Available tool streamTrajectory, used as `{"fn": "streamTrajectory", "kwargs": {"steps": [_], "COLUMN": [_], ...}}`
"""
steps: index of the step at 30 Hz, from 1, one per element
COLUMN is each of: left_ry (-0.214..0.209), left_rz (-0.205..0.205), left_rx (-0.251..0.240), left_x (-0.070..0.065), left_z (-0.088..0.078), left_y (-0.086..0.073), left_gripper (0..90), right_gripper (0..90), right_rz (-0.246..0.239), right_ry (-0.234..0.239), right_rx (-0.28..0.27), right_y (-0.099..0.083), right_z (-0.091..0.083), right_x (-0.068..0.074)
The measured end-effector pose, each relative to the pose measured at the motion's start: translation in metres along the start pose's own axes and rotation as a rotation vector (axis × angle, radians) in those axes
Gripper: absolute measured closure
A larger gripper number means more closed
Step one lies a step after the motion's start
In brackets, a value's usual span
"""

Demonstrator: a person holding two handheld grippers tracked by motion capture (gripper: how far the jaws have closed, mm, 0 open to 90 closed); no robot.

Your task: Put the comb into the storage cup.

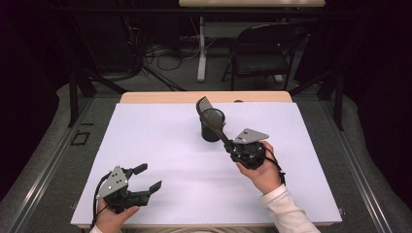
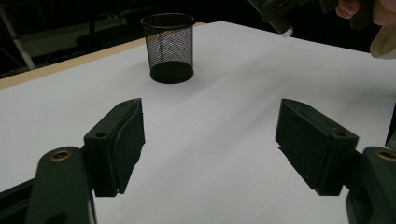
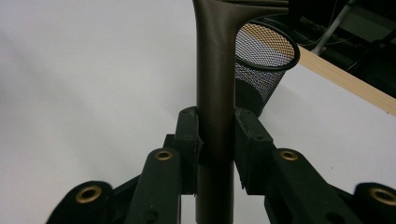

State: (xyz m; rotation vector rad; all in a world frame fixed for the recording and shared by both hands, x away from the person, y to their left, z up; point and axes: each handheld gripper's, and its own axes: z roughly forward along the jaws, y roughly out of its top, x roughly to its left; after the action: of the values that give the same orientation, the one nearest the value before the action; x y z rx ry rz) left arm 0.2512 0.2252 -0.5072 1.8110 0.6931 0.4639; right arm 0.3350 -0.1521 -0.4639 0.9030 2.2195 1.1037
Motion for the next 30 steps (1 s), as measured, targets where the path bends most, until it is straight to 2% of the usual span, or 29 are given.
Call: {"fn": "streamTrajectory", "kwargs": {"steps": [8, 14, 19, 30], "left_ry": [0.01, 0.015, 0.014, 0.005], "left_rz": [-0.029, -0.044, -0.061, -0.146], "left_rx": [-0.004, -0.002, -0.003, -0.044], "left_x": [0.005, 0.008, 0.01, 0.025], "left_z": [0.004, 0.006, 0.008, 0.012], "left_y": [0.005, 0.014, 0.024, 0.048], "left_gripper": [25.8, 26.2, 28.5, 34.6], "right_gripper": [72.9, 72.9, 72.8, 72.9], "right_rz": [-0.018, -0.017, -0.035, -0.058], "right_ry": [-0.002, 0.001, -0.009, -0.029], "right_rx": [-0.017, -0.048, -0.057, -0.085], "right_y": [-0.009, -0.012, -0.012, -0.012], "right_z": [0.007, 0.005, 0.004, 0.001], "right_x": [0.005, 0.008, 0.011, 0.015]}}
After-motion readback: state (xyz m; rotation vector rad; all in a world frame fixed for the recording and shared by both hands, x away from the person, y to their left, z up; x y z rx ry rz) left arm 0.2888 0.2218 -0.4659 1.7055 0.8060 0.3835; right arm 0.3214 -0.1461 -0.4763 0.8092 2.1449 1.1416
